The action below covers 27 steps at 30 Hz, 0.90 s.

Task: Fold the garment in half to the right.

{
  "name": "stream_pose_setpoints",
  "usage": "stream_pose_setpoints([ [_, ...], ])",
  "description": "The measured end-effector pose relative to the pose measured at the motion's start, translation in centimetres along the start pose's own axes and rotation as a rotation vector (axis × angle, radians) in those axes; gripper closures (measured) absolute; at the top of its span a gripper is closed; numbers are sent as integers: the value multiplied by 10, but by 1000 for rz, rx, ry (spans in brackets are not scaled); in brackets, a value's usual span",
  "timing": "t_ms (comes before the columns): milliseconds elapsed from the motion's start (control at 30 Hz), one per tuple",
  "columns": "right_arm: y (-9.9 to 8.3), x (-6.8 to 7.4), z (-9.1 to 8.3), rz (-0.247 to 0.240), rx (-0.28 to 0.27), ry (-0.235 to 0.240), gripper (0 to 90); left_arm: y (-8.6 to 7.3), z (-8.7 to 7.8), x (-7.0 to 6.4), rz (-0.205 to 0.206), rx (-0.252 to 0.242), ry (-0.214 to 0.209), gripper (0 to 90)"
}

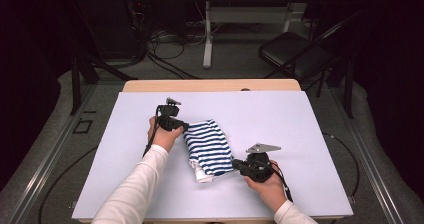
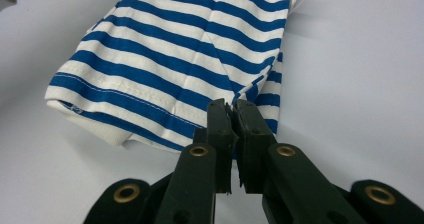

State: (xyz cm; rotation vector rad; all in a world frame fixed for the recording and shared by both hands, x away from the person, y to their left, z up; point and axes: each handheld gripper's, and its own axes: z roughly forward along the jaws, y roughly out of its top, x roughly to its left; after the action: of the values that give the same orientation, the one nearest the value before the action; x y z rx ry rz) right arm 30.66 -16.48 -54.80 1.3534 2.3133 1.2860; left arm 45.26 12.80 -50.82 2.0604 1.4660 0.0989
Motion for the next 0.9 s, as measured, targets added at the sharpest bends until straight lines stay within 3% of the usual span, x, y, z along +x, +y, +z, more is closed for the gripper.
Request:
stream_pose_setpoints([
  [400,-1,4,-1,-4,-3,9,864,19,7,-5,17,1,-12,846],
  [900,0,8,1,-8,-4,33,864,40,25,-17,35,5,19,848],
])
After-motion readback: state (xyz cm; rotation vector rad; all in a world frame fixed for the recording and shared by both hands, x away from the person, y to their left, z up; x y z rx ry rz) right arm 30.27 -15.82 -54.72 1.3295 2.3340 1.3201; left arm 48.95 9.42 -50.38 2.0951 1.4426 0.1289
